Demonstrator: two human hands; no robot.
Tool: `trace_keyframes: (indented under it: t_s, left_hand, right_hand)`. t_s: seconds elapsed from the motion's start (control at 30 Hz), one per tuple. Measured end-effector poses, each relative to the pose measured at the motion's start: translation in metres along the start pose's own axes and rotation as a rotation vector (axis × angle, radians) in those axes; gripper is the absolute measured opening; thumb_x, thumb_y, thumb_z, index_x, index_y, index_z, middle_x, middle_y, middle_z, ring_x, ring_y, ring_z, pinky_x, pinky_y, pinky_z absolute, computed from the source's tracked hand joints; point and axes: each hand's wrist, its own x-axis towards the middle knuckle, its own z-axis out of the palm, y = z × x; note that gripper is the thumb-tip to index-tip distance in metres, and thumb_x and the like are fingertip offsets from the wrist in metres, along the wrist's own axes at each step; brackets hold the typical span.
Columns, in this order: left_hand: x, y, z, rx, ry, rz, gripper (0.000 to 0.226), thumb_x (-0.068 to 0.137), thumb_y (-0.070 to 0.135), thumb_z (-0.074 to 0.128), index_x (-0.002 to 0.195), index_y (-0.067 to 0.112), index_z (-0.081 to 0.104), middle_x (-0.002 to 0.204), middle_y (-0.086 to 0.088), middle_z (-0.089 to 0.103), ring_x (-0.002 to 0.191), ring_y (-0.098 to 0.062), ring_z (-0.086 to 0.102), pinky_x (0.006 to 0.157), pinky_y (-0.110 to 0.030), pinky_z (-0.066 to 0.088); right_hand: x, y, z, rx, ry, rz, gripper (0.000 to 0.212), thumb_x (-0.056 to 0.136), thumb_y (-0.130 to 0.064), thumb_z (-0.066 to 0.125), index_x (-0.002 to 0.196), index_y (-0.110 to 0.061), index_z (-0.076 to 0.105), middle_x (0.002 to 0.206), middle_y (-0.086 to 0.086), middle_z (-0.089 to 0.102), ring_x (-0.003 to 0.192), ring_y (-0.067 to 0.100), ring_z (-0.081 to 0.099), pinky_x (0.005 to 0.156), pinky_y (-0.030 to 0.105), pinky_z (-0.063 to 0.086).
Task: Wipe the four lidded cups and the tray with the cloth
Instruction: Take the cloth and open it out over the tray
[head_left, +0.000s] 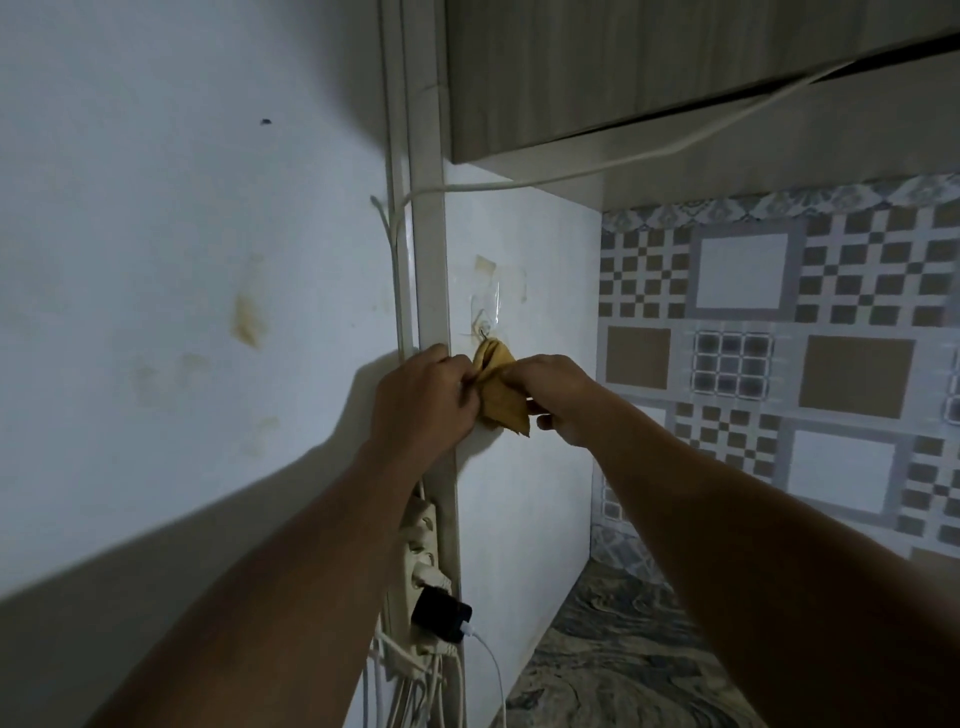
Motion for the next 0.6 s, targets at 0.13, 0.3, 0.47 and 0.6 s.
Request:
trace_keyframes:
  t_s: [0.13, 0.3, 0.47, 0.6]
  left_hand:
    - [0.004, -0.001, 0.002, -0.015, 0.067, 0.008, 0.012, 0.084, 0.03, 0.067, 0.088, 0.019, 0.07, 0.081, 0.003, 0.065, 0.075, -0.02, 0.061, 0.062, -0.035, 0.054]
    - [0.013, 0.012, 0.001, -0.01, 0.145, 0.083, 0.024, 0.085, 0.032, 0.057, 0.09, 0.014, 0.071, 0.081, 0.0, 0.062, 0.074, -0.02, 0.058, 0.059, -0.027, 0.045]
    - [0.014, 0.018, -0.003, -0.023, 0.12, 0.024, 0.037, 0.09, 0.042, 0.058, 0.12, 0.022, 0.066, 0.1, 0.002, 0.068, 0.089, -0.022, 0.065, 0.072, -0.032, 0.052]
    - [0.017, 0.029, -0.008, -0.138, 0.146, -0.066, 0.052, 0.087, 0.054, 0.062, 0.131, 0.028, 0.057, 0.114, 0.005, 0.068, 0.101, -0.022, 0.066, 0.083, -0.041, 0.056]
  right_hand:
    - [0.006, -0.008, -0.005, 0.096, 0.007, -0.067, 0.026, 0.085, -0.014, 0.064, 0.111, -0.014, 0.065, 0.105, 0.01, 0.069, 0.09, 0.02, 0.065, 0.076, 0.034, 0.052]
    - [0.006, -0.03, -0.014, 0.28, 0.041, -0.145, 0.033, 0.083, -0.002, 0.047, 0.109, -0.004, 0.067, 0.104, 0.023, 0.071, 0.088, 0.033, 0.07, 0.076, 0.043, 0.061]
    - [-0.003, -0.047, -0.034, 0.358, 0.06, -0.184, 0.026, 0.083, -0.004, 0.045, 0.097, 0.0, 0.067, 0.092, 0.025, 0.069, 0.084, 0.039, 0.069, 0.084, 0.048, 0.059]
    - [-0.008, -0.053, -0.054, 0.309, 0.022, -0.171, 0.014, 0.089, -0.006, 0.046, 0.079, -0.008, 0.055, 0.058, 0.004, 0.053, 0.046, 0.013, 0.052, 0.048, 0.026, 0.046]
